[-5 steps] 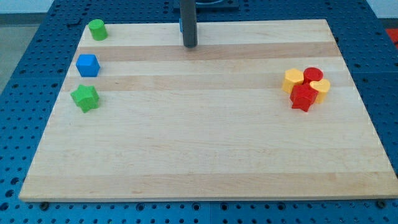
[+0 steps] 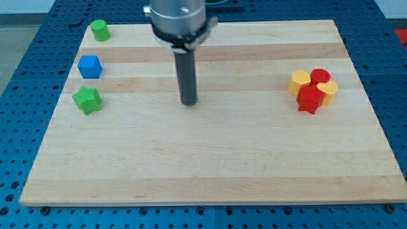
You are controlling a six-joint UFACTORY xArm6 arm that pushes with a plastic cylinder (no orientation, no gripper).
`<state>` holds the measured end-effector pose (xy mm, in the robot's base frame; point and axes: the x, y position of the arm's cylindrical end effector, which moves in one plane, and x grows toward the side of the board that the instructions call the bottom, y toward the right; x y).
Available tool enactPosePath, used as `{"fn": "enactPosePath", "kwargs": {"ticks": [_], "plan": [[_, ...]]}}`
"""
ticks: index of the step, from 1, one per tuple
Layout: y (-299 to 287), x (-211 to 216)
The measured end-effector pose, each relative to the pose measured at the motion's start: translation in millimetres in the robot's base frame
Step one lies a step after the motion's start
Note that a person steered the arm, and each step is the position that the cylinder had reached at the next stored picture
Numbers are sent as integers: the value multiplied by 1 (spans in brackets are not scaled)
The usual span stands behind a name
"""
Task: Point your arm towards yellow heart
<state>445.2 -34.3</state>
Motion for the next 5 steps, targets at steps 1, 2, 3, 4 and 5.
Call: {"fn": "enactPosePath", "kwargs": {"ticks": [1,2,3,4,5], "plan": [[46,33],[125,59],[206,62],[282,62],[319,57]]}}
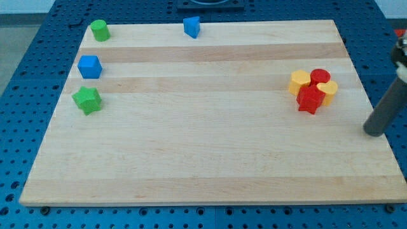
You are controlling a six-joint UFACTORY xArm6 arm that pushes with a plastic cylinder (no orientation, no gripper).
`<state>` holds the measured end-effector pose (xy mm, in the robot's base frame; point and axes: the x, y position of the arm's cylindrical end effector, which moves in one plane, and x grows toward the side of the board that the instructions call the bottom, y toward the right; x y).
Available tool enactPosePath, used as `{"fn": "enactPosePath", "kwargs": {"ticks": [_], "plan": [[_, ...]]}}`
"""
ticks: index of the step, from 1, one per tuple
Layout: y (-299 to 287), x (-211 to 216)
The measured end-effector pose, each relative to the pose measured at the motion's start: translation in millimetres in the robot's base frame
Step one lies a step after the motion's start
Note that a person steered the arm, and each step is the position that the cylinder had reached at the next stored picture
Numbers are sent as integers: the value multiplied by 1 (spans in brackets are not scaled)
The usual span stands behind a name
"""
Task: Point your arm towards yellow heart
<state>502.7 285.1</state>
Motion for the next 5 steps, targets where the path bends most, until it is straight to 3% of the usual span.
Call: {"fn": "enactPosePath", "kwargs": {"ticks": [2,5], "plan": [[-3,-41],[-102,-62]]}}
